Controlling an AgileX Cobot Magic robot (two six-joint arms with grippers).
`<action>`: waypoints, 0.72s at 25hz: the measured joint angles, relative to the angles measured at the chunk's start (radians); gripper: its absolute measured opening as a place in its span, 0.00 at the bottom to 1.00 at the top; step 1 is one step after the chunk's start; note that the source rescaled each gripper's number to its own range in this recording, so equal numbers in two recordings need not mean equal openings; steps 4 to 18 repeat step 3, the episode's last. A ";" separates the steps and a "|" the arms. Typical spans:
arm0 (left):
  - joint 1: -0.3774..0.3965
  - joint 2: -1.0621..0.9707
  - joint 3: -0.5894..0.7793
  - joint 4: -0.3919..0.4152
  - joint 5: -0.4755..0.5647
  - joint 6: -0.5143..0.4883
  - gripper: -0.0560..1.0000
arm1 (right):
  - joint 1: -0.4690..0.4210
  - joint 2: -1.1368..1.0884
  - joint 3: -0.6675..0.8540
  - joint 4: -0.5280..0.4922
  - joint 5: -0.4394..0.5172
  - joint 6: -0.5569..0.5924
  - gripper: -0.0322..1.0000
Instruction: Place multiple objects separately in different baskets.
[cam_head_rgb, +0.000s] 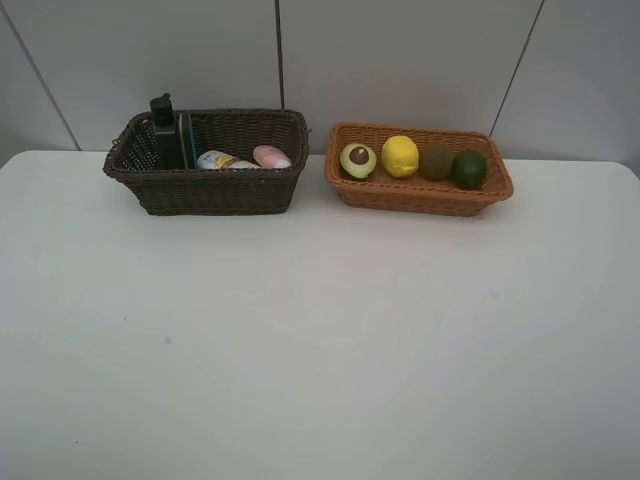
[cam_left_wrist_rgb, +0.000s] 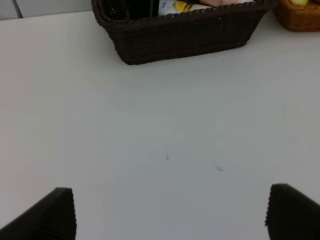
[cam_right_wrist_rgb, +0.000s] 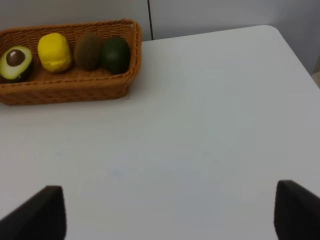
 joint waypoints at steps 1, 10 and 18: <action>0.000 0.000 0.000 0.000 0.000 0.000 1.00 | 0.000 0.000 0.000 0.000 0.000 0.000 1.00; 0.000 0.000 0.000 0.000 0.000 0.000 1.00 | 0.000 0.000 0.000 0.000 0.000 0.000 1.00; 0.000 0.000 0.000 0.000 0.000 0.000 1.00 | 0.000 0.000 0.000 0.000 0.000 0.000 1.00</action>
